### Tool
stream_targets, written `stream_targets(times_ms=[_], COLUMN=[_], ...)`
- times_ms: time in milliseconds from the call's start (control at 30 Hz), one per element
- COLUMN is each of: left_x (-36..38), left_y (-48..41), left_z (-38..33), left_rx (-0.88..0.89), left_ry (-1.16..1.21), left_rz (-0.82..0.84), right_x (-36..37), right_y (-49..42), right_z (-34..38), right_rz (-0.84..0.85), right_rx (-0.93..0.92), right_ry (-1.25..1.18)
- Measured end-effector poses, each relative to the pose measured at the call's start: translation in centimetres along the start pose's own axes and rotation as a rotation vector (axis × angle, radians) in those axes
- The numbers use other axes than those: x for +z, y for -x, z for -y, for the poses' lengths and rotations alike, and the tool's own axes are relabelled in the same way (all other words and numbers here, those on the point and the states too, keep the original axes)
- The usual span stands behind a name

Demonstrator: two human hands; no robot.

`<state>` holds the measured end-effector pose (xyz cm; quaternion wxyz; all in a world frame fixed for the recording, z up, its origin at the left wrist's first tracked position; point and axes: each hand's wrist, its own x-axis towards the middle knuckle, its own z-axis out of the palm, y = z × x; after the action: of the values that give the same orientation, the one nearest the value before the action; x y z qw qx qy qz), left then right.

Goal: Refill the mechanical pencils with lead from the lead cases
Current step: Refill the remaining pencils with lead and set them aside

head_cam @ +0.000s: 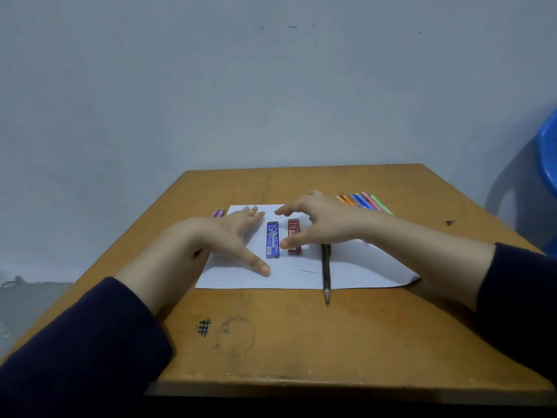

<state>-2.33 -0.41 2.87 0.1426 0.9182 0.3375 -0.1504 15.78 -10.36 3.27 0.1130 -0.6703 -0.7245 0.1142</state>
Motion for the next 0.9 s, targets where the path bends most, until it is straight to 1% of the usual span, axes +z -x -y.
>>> stream_targets(times_ms=[67,133,233,400,700,800,900], left_x=[0.1,0.2,0.4,0.6,0.7,0.6,0.7], left_y=[-0.1,-0.3,-0.4,-0.6,-0.9,-0.9,-1.0], left_z=[0.0,0.0,-0.1,0.0,0.3,0.3,0.4], left_rx=[-0.011,-0.024,-0.022,-0.014,-0.009,-0.012,-0.014], left_ry=[-0.017,-0.035,-0.094,-0.135,-0.139,-0.126,-0.114], left_rz=[0.027,0.064,0.097,0.095,0.097,0.093,0.091], right_x=[0.1,0.4,0.6,0.9,1.1,1.3,1.2], right_y=[-0.7,-1.5,-2.5,-3.2,-2.5,-2.4,-2.2], right_z=[0.2,0.3,0.6,1.0,1.5,1.7,1.6], right_rz=[0.080,0.115,0.109,0.140,-0.008,-0.123,-0.231], right_rx=[0.015,0.032,0.043,0.088,0.113,0.133,0.160], right_ry=[0.122,0.199,0.220,0.227,-0.017,-0.180,-0.430])
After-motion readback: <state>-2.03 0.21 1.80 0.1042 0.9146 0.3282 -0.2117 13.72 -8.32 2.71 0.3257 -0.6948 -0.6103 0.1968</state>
